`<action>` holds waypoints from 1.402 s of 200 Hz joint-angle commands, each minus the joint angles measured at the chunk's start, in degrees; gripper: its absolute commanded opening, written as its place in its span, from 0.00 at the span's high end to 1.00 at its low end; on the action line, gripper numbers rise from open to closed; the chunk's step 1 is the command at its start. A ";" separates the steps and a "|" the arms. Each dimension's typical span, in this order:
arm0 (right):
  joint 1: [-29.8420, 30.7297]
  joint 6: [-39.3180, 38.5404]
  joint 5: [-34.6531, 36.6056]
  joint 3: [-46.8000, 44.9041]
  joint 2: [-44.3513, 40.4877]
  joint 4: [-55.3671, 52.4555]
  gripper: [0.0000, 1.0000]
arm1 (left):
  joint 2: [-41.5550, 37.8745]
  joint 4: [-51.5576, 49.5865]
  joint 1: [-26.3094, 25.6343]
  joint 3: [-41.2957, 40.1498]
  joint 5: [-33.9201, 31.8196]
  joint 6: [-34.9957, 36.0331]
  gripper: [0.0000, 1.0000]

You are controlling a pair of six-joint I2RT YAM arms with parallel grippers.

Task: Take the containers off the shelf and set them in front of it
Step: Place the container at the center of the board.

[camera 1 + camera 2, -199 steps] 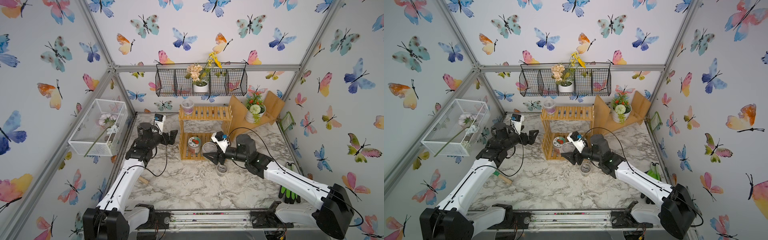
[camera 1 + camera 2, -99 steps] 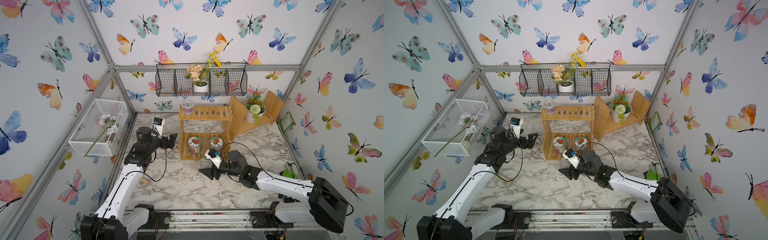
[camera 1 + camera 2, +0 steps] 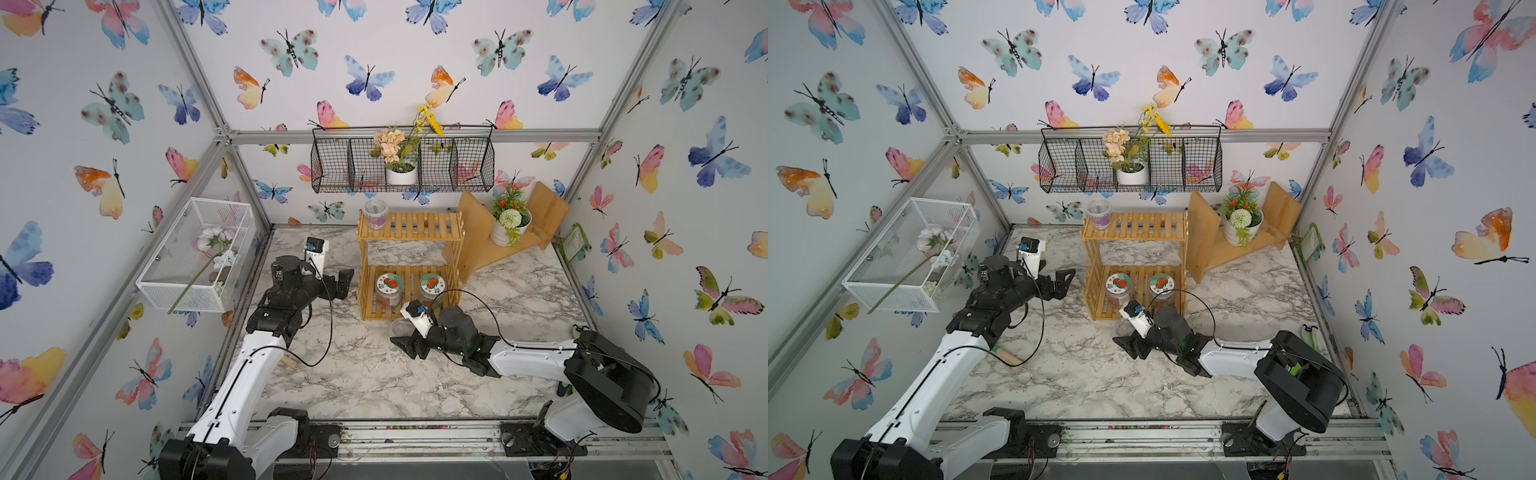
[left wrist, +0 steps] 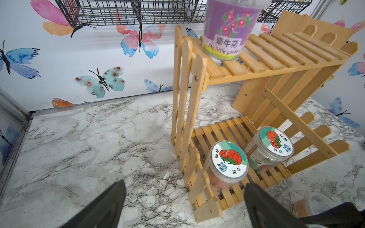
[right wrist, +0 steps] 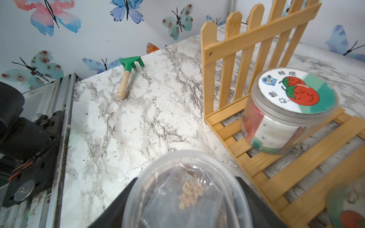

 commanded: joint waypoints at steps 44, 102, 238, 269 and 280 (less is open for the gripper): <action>0.39 1.53 2.87 2.08 7.91 7.25 0.40 | -1.51 -0.33 0.23 -1.68 0.57 0.22 0.00; 0.39 1.56 4.21 3.61 12.80 9.16 0.40 | -1.60 -1.12 0.23 -1.94 0.43 0.48 0.00; 0.36 1.22 10.52 3.61 15.09 7.03 0.27 | -0.38 -0.42 0.23 -1.37 0.13 0.40 0.00; 0.36 1.46 11.44 3.43 14.48 6.69 0.19 | -0.54 -0.51 0.20 -1.38 0.00 0.40 0.00; 0.34 1.43 11.54 3.34 13.96 6.55 0.16 | -0.55 -0.52 0.16 -1.46 0.00 0.44 0.00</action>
